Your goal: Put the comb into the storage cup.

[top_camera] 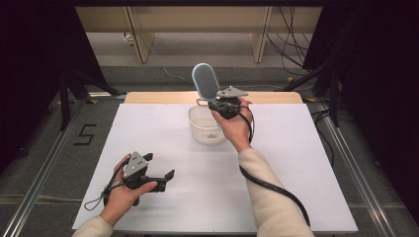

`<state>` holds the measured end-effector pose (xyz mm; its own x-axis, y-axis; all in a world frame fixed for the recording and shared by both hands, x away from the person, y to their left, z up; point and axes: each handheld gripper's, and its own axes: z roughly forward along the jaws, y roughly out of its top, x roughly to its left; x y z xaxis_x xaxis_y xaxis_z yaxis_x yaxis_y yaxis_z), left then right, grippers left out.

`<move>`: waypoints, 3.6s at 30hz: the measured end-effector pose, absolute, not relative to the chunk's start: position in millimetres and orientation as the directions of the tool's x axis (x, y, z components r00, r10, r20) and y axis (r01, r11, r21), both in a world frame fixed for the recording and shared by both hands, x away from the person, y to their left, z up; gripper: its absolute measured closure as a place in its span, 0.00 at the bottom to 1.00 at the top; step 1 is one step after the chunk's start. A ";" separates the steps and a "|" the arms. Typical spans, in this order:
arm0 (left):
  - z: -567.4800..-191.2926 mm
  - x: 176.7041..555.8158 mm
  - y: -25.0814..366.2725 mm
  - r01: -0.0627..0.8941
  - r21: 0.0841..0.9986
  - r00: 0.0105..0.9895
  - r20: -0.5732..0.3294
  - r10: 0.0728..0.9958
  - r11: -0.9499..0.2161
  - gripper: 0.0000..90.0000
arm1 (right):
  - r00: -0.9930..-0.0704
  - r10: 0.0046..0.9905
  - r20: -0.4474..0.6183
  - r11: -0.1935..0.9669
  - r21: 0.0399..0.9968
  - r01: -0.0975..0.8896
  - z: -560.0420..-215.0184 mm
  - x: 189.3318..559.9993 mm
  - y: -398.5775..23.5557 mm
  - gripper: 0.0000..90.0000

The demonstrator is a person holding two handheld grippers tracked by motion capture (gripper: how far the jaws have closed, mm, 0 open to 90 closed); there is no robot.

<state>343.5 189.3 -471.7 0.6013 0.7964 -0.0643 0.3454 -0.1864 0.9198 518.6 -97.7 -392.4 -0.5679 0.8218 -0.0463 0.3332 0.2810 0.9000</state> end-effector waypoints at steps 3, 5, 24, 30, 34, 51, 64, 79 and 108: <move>-471.9 343.6 189.5 0.346 0.919 0.601 -0.064 0.796 -0.188 0.01 | -0.566 0.823 -0.045 0.278 0.901 0.333 -393.4 519.0 -97.3 0.78; -471.9 343.6 189.6 0.345 0.920 0.601 -0.064 0.797 -0.187 0.01 | -0.567 0.823 -0.046 0.282 0.898 0.337 -394.4 519.3 -97.5 0.78; -471.5 343.7 189.9 0.346 0.920 0.599 -0.065 0.798 -0.185 0.01 | -0.571 0.819 -0.051 0.291 0.895 0.337 -396.8 521.3 -97.3 0.78; -471.5 343.6 189.8 0.345 0.920 0.600 -0.064 0.797 -0.186 0.01 | -0.571 0.819 -0.052 0.294 0.893 0.340 -397.3 522.1 -97.6 0.78; -471.0 343.4 190.1 0.343 0.921 0.599 -0.063 0.798 -0.185 0.01 | -0.574 0.818 -0.050 0.295 0.892 0.343 -397.6 522.4 -97.6 0.78; -471.2 342.6 187.6 0.344 0.918 0.602 -0.055 0.797 -0.196 0.01 | -0.623 0.780 -0.052 0.338 0.874 0.350 -376.9 498.2 -120.4 0.32; -471.7 342.3 187.2 0.344 0.917 0.601 -0.052 0.797 -0.199 0.01 | -0.651 0.759 -0.022 0.341 0.865 0.369 -380.9 485.5 -132.6 0.19; -472.3 342.7 187.3 0.346 0.914 0.599 -0.042 0.799 -0.211 0.01 | -0.666 0.746 0.019 0.306 0.878 0.368 -386.2 466.4 -162.0 0.13; -471.3 343.1 187.5 0.344 0.915 0.591 -0.038 0.806 -0.210 0.01 | -0.631 0.775 0.029 0.278 0.881 0.383 -400.5 418.0 -236.6 0.13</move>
<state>343.1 187.5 -471.3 0.5913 0.8056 -0.0378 0.3439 -0.2095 0.9153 418.0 -236.6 -400.5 -0.6307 0.7754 0.0295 0.3826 0.2777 0.8812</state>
